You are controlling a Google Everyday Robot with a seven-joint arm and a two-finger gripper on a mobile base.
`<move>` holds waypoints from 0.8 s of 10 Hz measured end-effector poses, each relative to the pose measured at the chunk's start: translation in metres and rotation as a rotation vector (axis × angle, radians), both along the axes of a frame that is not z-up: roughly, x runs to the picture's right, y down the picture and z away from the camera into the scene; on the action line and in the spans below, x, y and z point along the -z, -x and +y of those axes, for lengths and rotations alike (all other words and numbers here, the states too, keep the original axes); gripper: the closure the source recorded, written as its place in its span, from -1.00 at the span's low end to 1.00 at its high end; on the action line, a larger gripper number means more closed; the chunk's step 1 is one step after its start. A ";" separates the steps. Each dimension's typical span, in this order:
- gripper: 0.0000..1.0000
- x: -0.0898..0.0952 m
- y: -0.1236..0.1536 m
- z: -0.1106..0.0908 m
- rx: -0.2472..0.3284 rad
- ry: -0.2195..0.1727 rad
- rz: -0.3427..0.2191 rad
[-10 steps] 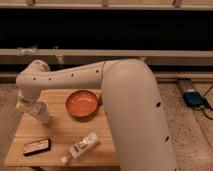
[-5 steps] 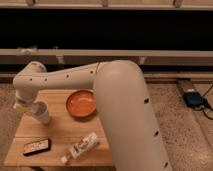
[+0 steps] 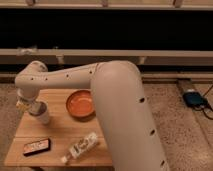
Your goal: Place the white sponge in the ceramic cup
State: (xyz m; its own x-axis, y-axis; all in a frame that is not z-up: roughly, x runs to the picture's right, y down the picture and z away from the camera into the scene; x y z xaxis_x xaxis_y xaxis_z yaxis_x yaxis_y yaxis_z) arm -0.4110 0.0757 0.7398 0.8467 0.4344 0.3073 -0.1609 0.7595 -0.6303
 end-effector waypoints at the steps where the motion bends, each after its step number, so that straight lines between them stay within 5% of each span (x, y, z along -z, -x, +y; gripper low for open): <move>1: -0.60 -0.002 0.001 -0.001 -0.002 0.000 0.003; 8: -0.60 -0.007 -0.014 0.002 -0.025 0.012 0.027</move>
State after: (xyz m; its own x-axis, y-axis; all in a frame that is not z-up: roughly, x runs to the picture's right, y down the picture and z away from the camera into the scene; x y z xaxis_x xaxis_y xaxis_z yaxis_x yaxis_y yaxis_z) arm -0.3975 0.0775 0.7471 0.8433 0.4591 0.2795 -0.1967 0.7475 -0.6344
